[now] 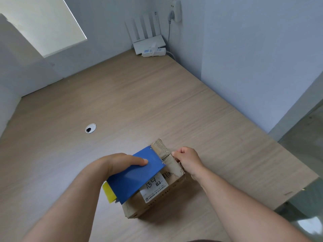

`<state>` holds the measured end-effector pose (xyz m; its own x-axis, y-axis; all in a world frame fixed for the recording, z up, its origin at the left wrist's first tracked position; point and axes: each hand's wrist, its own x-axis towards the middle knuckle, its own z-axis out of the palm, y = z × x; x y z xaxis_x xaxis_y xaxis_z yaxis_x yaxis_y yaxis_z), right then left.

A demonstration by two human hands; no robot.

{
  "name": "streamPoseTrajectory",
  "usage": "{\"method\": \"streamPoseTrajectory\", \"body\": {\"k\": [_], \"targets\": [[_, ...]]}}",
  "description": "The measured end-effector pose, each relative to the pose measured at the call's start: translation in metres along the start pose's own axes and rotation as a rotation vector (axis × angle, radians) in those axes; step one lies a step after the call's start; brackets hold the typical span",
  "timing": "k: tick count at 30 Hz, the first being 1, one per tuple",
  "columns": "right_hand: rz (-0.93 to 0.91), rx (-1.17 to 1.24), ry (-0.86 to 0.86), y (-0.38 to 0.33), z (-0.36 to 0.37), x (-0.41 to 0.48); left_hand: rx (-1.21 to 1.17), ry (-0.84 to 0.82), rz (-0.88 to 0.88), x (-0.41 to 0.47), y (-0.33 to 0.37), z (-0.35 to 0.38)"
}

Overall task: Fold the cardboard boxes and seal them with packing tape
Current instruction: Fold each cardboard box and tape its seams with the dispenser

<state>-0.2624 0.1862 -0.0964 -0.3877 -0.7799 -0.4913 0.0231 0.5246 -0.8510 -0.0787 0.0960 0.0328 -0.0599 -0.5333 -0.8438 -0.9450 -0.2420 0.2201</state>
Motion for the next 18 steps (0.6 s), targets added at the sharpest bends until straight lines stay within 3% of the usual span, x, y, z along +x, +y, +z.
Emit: {"method": "streamPoseTrajectory", "body": {"k": [3, 6, 9, 18], "targets": [[0.081, -0.147, 0.044, 0.006, -0.01, 0.0, 0.004, 0.006, -0.025, 0.001, 0.007, 0.001], [-0.052, -0.275, 0.166, 0.009, -0.008, -0.008, 0.004, 0.007, -0.045, 0.001, 0.011, -0.001], [-0.184, -0.315, 0.133, -0.001, 0.009, -0.013, -0.006, 0.007, -0.06, -0.001, 0.012, -0.002], [-0.246, -0.31, 0.173, -0.002, 0.022, -0.003, -0.045, -0.097, 0.021, -0.003, 0.007, -0.013]]}}
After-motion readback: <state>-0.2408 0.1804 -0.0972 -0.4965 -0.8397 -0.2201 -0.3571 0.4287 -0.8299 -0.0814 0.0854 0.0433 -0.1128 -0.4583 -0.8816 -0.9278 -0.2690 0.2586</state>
